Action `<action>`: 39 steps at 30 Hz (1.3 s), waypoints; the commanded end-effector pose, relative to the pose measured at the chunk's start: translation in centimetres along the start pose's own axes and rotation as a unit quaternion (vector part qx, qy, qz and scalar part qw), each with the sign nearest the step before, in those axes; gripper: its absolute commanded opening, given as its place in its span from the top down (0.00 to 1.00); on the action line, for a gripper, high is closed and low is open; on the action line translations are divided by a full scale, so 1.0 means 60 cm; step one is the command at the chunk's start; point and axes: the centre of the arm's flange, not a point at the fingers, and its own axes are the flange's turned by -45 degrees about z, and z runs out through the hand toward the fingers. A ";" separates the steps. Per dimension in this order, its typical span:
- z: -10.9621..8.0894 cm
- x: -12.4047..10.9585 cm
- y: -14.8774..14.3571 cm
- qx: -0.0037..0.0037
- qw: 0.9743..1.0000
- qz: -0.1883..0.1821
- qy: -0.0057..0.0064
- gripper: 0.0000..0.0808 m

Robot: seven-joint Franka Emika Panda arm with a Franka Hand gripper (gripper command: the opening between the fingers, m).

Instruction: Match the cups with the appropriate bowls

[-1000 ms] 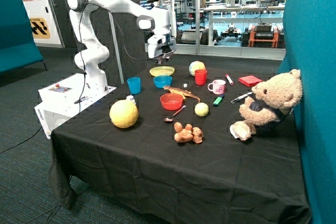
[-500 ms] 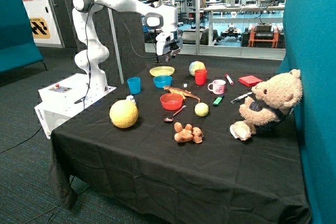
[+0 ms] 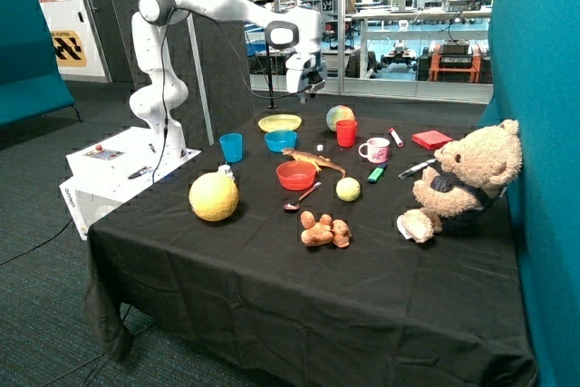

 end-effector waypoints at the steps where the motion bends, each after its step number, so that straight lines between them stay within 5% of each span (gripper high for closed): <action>1: 0.007 0.029 -0.050 -0.002 1.000 -0.005 -0.001 0.41; 17: 0.065 0.070 -0.048 -0.002 1.000 0.025 -0.001 0.37; 39: 0.061 0.134 -0.033 -0.002 0.999 0.054 -0.001 0.35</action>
